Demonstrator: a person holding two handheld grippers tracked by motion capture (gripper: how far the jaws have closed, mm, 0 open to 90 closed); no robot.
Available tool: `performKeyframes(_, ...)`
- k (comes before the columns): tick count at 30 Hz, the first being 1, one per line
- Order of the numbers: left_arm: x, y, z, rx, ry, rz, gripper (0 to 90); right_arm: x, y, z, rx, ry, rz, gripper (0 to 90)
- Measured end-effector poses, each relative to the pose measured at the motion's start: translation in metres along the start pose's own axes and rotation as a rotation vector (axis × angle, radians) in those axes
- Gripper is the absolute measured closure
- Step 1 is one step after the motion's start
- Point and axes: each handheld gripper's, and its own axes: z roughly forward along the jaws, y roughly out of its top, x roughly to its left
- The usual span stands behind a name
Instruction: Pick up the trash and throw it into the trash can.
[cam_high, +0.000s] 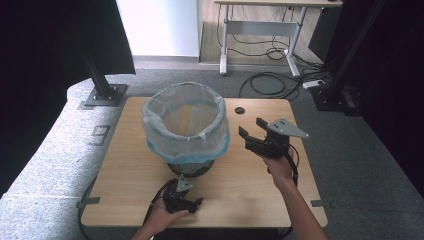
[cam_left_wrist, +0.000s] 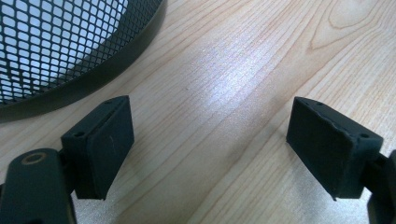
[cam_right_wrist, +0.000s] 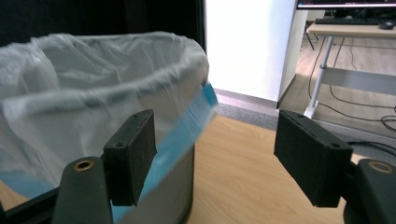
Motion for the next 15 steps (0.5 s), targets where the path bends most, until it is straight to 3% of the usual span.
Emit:
performKeyframes(9,0.000,0.000,0.000,0.000,0.001,0.003,14.7,-0.012,-0.036,-0.009,0.053,-0.015,0.017,28.8)
performKeyframes(15,0.000,0.000,0.000,0.000,0.001,0.003,14.8,-0.021,-0.055,-0.011,0.067,-0.013,0.060,28.7)
